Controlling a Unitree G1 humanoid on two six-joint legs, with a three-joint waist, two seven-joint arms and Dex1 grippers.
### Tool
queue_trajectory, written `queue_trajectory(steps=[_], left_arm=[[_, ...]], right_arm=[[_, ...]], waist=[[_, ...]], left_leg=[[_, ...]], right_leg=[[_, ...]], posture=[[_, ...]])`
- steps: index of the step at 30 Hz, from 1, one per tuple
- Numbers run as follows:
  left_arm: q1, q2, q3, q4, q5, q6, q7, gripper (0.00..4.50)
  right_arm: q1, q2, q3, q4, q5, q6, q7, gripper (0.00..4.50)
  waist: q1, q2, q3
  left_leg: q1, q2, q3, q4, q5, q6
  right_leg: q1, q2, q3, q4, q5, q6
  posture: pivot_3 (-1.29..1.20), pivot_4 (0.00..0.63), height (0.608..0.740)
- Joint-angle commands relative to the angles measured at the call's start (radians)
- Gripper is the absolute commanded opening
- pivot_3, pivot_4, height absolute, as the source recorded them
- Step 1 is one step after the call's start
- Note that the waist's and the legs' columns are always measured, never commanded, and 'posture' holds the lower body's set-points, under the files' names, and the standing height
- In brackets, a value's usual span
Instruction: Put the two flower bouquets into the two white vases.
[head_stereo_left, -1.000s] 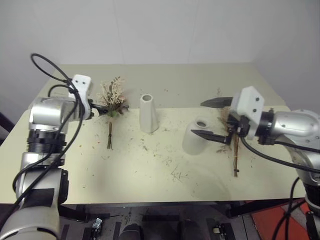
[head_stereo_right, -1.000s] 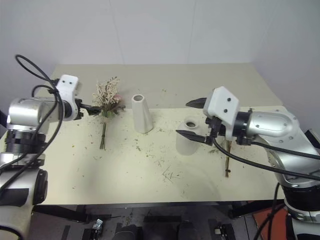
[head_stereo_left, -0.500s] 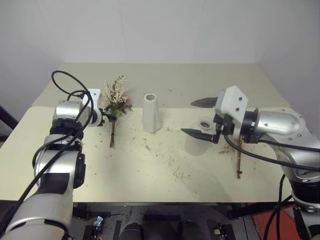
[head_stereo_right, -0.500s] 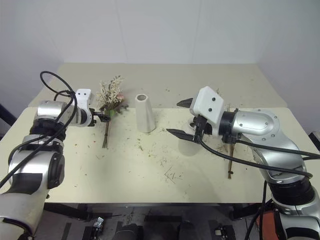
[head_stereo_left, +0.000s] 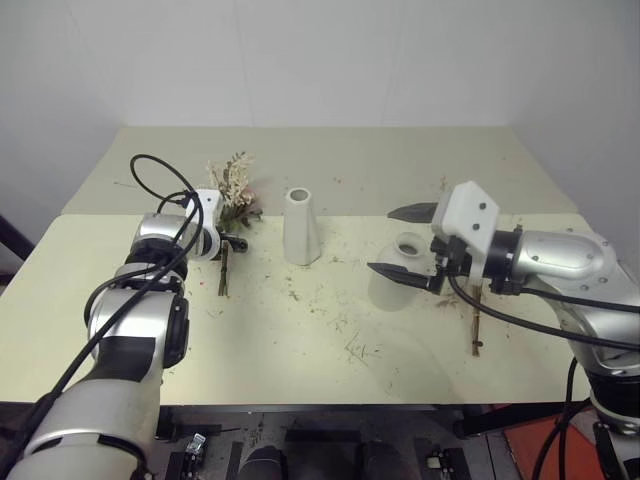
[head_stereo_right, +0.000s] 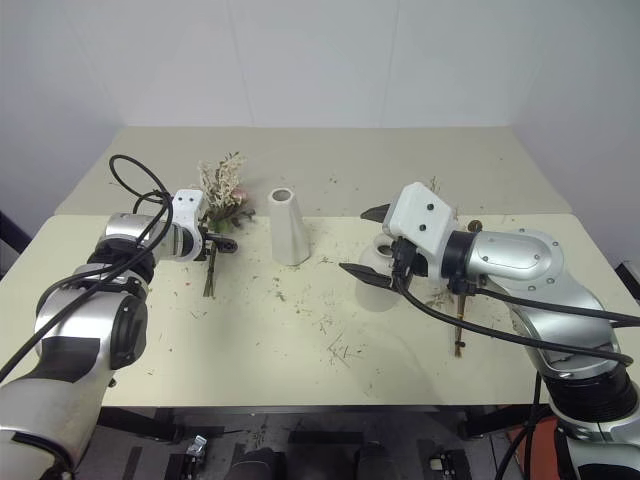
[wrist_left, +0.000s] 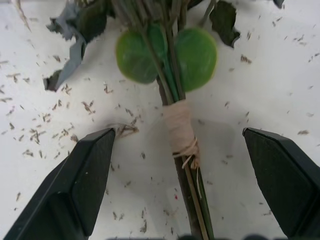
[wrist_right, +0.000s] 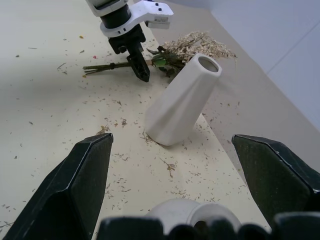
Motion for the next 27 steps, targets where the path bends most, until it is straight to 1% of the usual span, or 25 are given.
queue_trajectory(steps=[1,7,9,10,11,15,17,19,20,24,27], left_arm=[[-0.038,-0.003,0.017,0.010,0.012,-0.044,0.009,3.29],[-0.037,-0.016,0.018,0.038,0.033,-0.098,0.038,1.33],[-0.038,-0.018,0.019,0.044,0.040,-0.118,0.053,0.59],[-0.038,-0.020,0.022,0.045,0.041,-0.133,0.064,0.30],[-0.039,-0.021,0.027,0.046,0.042,-0.144,0.072,0.14],[-0.048,-0.021,0.084,0.033,0.014,-0.224,0.132,0.15],[-0.059,-0.017,0.145,0.019,-0.027,-0.278,0.159,0.15],[-0.060,-0.020,0.203,-0.007,-0.065,-0.388,0.189,0.15],[-0.076,-0.016,0.231,-0.016,-0.087,-0.410,0.186,0.15],[-0.109,-0.022,0.303,-0.066,-0.151,-0.578,0.132,0.15],[-0.129,-0.032,0.344,-0.104,-0.203,-0.715,0.022,0.15]], right_arm=[[-0.004,-0.014,-0.044,-0.031,-0.005,0.004,-0.015,4.50],[0.003,-0.014,-0.045,-0.032,-0.007,0.008,-0.015,4.50],[0.006,-0.015,-0.047,-0.033,-0.007,0.008,-0.015,4.50],[0.008,-0.015,-0.048,-0.033,-0.008,0.008,-0.015,4.50],[0.010,-0.016,-0.049,-0.034,-0.008,0.008,-0.015,4.50],[0.019,-0.017,-0.054,-0.039,-0.009,0.013,-0.020,4.50],[0.024,-0.019,-0.058,-0.044,-0.007,0.015,-0.022,4.50],[0.028,-0.020,-0.059,-0.046,-0.007,0.018,-0.026,4.50],[0.031,-0.021,-0.061,-0.049,-0.006,0.021,-0.028,4.50],[0.044,-0.023,-0.075,-0.067,0.006,0.035,-0.032,4.50],[0.060,-0.026,-0.088,-0.089,0.011,0.046,-0.043,4.50]], waist=[[0.000,0.000,0.000],[-0.001,0.000,0.000],[0.000,0.000,0.000],[0.000,0.000,0.000],[0.000,0.000,0.000],[0.000,0.000,0.000],[0.000,0.000,0.000],[0.000,0.000,0.000],[0.000,0.000,0.000],[0.002,0.000,0.000],[0.002,0.000,0.000]], left_leg=[[0.000,0.000,0.000,0.000,0.000,0.000],[0.000,0.000,0.000,0.000,0.000,0.000],[0.000,0.000,0.000,0.000,0.000,0.000],[0.000,0.000,0.000,0.000,0.000,0.000],[0.000,0.000,0.000,0.000,0.000,0.000],[0.000,0.000,0.000,0.000,0.000,0.000],[0.000,0.000,0.000,0.000,0.000,0.000],[0.000,0.000,0.000,0.000,0.000,0.000],[0.000,0.000,0.000,0.000,0.000,0.000],[0.000,0.000,0.000,0.000,0.000,0.000],[-0.001,0.000,0.000,0.000,0.000,0.000]], right_leg=[[0.000,0.000,0.000,0.000,0.000,0.000],[0.000,0.000,0.000,0.000,0.000,0.000],[0.000,0.000,0.000,0.000,0.000,0.000],[0.000,0.000,0.000,0.000,0.000,0.000],[0.000,0.000,0.000,0.000,0.000,0.000],[0.000,0.000,0.000,0.000,0.000,0.000],[0.000,0.000,0.000,0.000,0.000,0.000],[0.000,0.000,0.000,0.000,0.000,0.000],[0.000,0.000,0.000,0.000,0.000,0.000],[0.000,0.000,0.000,0.000,0.001,0.000],[0.000,-0.001,0.000,0.000,0.001,0.000]], posture=[[0.00,0.150,0.740],[0.00,0.150,0.740],[0.00,0.150,0.740],[0.00,0.150,0.740],[0.00,0.150,0.740],[0.00,0.150,0.740],[0.00,0.150,0.740],[0.00,0.150,0.740],[0.00,0.150,0.740],[0.00,0.150,0.740],[0.00,0.150,0.740]])
